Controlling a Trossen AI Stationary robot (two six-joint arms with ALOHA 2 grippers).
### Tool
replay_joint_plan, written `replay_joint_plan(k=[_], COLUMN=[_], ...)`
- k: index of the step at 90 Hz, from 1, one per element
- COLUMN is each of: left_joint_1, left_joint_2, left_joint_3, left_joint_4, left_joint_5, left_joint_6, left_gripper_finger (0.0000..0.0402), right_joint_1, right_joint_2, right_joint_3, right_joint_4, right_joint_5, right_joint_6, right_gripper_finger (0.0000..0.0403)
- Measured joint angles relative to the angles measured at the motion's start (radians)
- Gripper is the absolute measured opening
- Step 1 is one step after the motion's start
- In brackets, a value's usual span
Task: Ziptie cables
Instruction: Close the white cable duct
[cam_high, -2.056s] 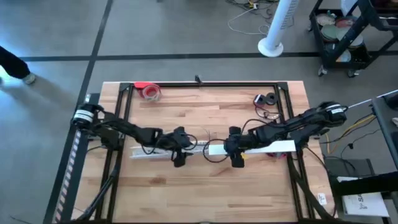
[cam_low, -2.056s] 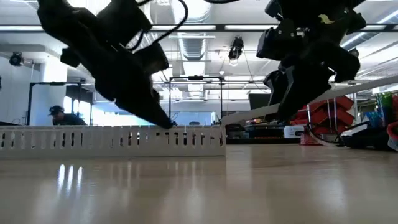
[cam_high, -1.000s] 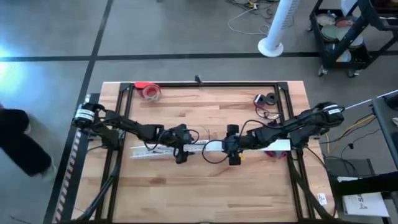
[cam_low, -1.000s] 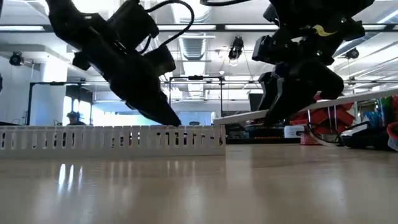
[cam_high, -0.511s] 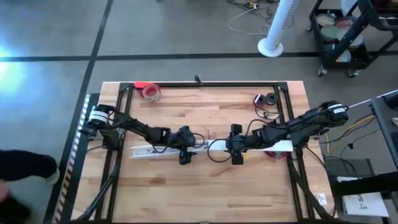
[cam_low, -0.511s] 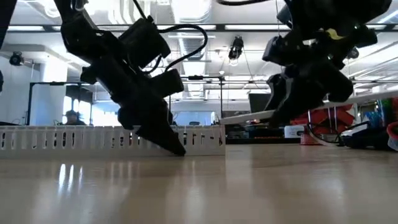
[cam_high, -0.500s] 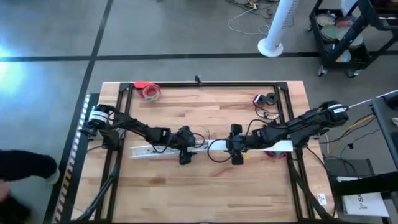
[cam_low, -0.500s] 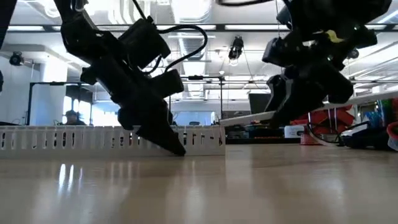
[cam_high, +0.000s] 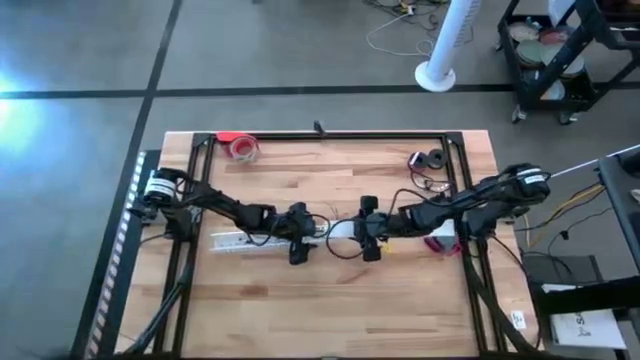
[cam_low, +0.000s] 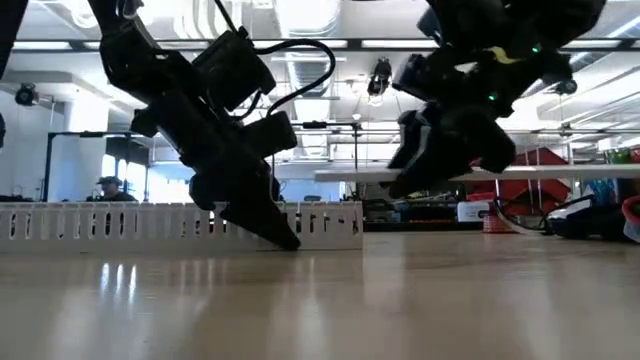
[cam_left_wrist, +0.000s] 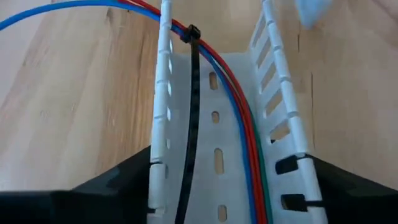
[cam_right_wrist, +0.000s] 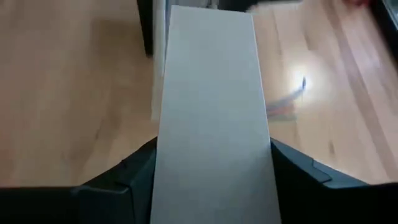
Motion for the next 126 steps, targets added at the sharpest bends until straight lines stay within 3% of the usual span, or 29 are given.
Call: replay_joint_plan(k=[20,38,59,94,126], left_joint_1=[0.001,-0.006,-0.016,-0.021,-0.021], left_joint_2=[-0.027,-0.187,-0.307,-0.254,-0.257], left_joint_3=[0.001,0.002,-0.017,-0.062,-0.064], left_joint_4=[-0.026,-0.189,-0.328,-0.325,-0.308], left_joint_5=[0.022,0.077,0.05,0.045,0.046], left_joint_6=[-0.004,-0.004,-0.023,-0.024,-0.009], left_gripper_finger=[0.0251,0.0264,0.0271,0.0257,0.0255], right_joint_1=[-0.002,-0.004,-0.004,-0.006,-0.008], right_joint_2=[0.092,0.112,0.175,0.279,0.28], right_joint_3=[0.086,0.12,0.22,0.348,0.389], right_joint_4=[0.006,0.002,-0.054,-0.169,-0.248], right_joint_5=[-0.03,-0.029,-0.08,-0.072,-0.072], right_joint_6=[0.001,-0.006,0.04,0.106,0.091], right_gripper_finger=[0.0214,0.0214,0.0214,0.0221,0.0221])
